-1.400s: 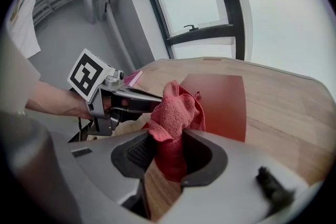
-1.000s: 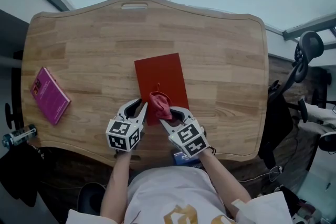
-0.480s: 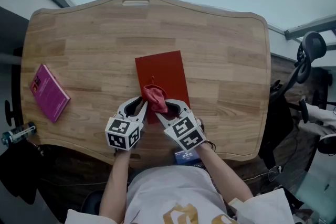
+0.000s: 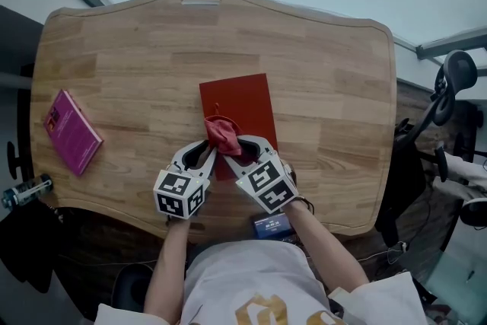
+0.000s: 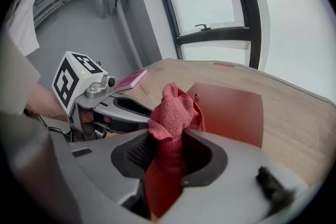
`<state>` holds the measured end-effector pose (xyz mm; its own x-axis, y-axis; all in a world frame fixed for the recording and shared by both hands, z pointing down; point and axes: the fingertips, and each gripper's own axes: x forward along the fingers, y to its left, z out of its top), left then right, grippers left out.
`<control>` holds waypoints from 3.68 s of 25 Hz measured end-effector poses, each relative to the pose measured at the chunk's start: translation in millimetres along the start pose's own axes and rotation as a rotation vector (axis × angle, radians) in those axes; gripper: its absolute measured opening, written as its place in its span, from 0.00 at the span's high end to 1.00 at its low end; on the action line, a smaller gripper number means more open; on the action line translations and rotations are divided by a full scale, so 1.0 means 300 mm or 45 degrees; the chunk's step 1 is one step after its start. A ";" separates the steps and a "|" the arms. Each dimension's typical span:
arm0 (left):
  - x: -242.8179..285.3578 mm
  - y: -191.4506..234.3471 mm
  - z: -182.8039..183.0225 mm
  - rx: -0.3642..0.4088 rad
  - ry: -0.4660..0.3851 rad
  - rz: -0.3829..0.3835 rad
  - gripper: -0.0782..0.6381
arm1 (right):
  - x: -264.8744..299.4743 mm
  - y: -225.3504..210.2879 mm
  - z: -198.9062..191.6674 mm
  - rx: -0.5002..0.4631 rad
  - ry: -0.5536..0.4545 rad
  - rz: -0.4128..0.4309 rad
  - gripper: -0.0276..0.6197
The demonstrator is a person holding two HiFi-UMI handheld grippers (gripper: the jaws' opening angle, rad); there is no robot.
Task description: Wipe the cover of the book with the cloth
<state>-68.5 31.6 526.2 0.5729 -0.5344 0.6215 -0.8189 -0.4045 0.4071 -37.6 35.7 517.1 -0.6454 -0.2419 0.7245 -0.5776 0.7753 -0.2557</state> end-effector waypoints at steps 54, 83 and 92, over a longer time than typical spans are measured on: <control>-0.001 -0.002 0.001 0.018 0.011 0.022 0.76 | 0.040 -0.283 0.152 0.092 -0.064 -0.166 0.73; -0.001 -0.002 0.001 0.045 0.008 0.049 0.76 | -0.096 -0.306 0.003 0.237 -0.079 -0.308 0.73; 0.000 -0.002 0.003 0.051 0.010 0.045 0.76 | -0.117 -0.272 -0.033 0.276 -0.086 -0.283 0.74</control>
<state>-68.0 31.4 525.3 0.5432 -0.5433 0.6402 -0.8366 -0.4150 0.3576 37.0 -13.4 518.8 -0.5189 -0.4351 0.7359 -0.7966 0.5585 -0.2314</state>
